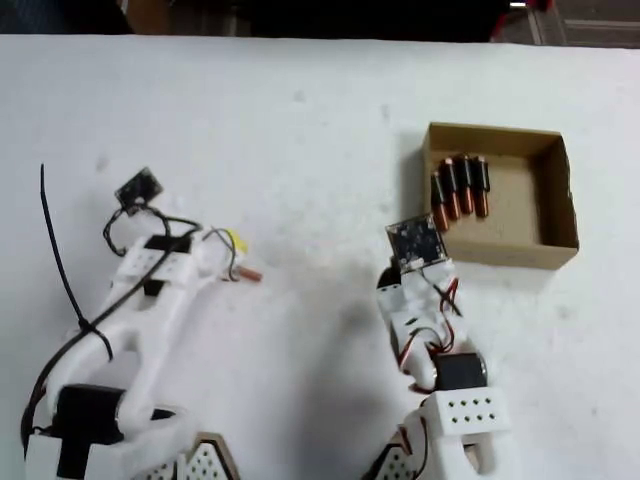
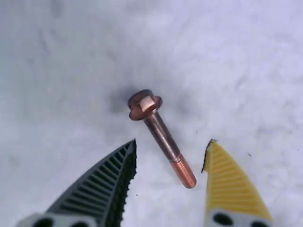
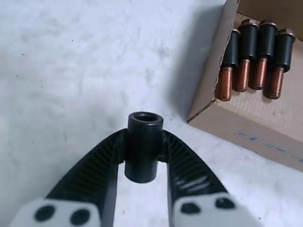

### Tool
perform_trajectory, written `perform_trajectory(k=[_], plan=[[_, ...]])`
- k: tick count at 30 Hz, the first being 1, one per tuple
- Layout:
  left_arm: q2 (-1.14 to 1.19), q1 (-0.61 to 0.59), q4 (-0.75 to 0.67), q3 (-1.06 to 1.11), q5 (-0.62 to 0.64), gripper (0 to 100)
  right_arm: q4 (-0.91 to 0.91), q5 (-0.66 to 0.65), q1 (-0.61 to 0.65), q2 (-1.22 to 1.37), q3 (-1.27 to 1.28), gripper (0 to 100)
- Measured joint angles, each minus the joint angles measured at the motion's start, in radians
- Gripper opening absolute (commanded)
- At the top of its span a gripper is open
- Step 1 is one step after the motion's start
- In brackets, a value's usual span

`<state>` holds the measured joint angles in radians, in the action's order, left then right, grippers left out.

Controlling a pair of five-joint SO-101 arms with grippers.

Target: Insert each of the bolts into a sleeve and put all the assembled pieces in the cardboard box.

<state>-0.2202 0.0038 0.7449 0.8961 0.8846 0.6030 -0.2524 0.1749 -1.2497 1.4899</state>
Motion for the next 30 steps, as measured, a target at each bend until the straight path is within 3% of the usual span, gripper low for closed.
perform_trajectory(k=[23,30], plan=[[0.272,-0.018,-0.017,-0.176,0.044,24,0.0,0.0,0.0,0.0,0.0,1.6],[0.273,-0.02,-0.005,-0.186,0.08,5,0.0,0.0,0.0,0.0,0.0,1.6]])
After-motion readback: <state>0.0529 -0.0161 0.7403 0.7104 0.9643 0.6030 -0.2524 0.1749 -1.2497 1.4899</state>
